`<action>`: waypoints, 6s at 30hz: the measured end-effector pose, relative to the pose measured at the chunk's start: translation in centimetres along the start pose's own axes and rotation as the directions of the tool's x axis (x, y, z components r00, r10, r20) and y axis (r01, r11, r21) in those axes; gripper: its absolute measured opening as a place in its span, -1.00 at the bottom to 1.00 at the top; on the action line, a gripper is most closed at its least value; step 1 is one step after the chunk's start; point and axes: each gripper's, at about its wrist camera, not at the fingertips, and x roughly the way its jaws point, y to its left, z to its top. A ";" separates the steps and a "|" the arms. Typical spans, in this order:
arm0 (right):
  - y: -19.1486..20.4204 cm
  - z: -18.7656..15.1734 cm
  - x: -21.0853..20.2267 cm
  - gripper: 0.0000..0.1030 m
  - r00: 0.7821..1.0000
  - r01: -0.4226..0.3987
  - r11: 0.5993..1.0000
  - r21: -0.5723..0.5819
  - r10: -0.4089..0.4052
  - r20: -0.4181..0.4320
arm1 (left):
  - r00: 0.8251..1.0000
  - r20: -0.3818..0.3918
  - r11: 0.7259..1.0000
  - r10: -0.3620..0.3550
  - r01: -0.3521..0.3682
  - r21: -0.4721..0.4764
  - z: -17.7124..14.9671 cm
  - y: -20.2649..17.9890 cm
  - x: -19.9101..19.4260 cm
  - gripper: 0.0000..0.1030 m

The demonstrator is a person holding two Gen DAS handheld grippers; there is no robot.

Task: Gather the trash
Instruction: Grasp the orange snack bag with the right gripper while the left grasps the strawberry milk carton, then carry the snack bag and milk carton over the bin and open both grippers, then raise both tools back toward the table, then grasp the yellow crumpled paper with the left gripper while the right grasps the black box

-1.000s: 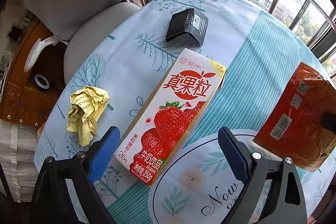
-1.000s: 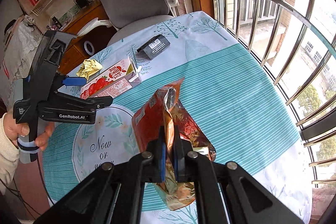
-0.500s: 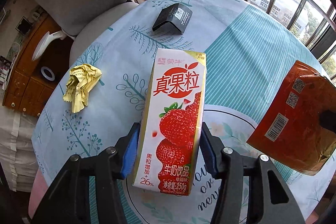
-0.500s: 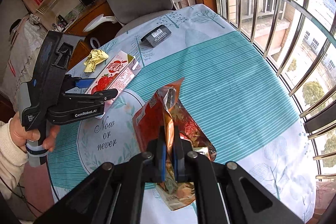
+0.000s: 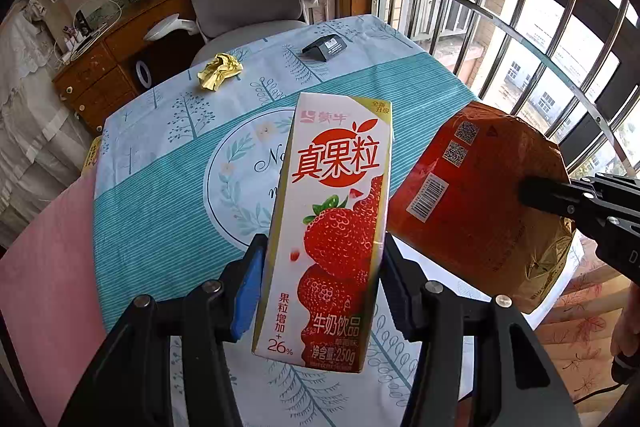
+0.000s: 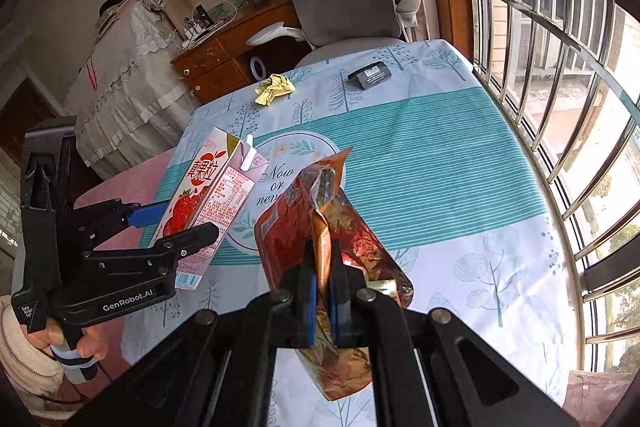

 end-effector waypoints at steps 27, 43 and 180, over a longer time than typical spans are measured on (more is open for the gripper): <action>0.9 -23.9 -6.6 -0.92 0.971 -0.019 1.000 -0.009 0.017 -0.239 | 0.984 -0.170 0.992 -0.053 0.033 -0.120 -27.8 -12.4 -8.2 0.02; -8.8 -37.5 18.4 -0.91 0.928 0.228 0.950 0.212 -0.146 -0.344 | 0.965 -0.243 0.990 -0.096 0.068 -0.120 -36.9 -14.3 18.7 0.04; -10.8 26.1 29.5 -0.68 0.994 -0.009 1.000 -0.013 0.007 -0.105 | 0.977 -0.168 0.946 0.134 -0.177 -0.273 25.1 14.8 24.6 0.53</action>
